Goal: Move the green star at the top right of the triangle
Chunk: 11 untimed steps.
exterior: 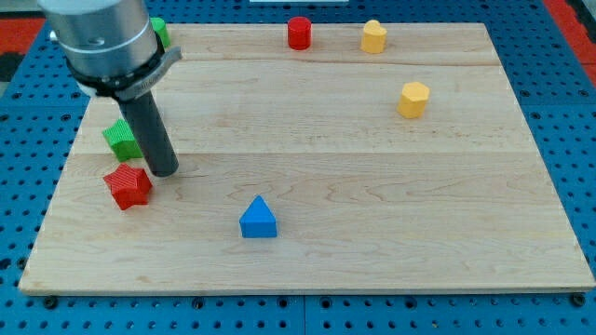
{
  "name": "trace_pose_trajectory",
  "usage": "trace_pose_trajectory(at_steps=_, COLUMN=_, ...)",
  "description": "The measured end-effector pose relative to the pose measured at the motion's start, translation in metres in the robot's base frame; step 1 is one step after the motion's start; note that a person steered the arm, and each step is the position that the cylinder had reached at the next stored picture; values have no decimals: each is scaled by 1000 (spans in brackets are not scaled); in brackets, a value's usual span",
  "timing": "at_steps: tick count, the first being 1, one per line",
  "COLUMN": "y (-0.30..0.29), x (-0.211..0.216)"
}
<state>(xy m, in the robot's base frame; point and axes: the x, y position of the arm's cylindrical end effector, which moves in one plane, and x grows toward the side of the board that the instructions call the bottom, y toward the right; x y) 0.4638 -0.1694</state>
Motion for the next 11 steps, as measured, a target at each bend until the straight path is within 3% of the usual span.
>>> trace_pose_trajectory(at_steps=3, y=-44, x=49)
trace_pose_trajectory(at_steps=5, y=-134, x=14)
trace_pose_trajectory(at_steps=6, y=-110, x=-35)
trace_pose_trajectory(at_steps=7, y=-61, x=-51)
trace_pose_trajectory(at_steps=8, y=51, x=-42)
trace_pose_trajectory(at_steps=9, y=56, x=-42)
trace_pose_trajectory(at_steps=10, y=-8, x=-61)
trace_pose_trajectory(at_steps=11, y=11, x=-18)
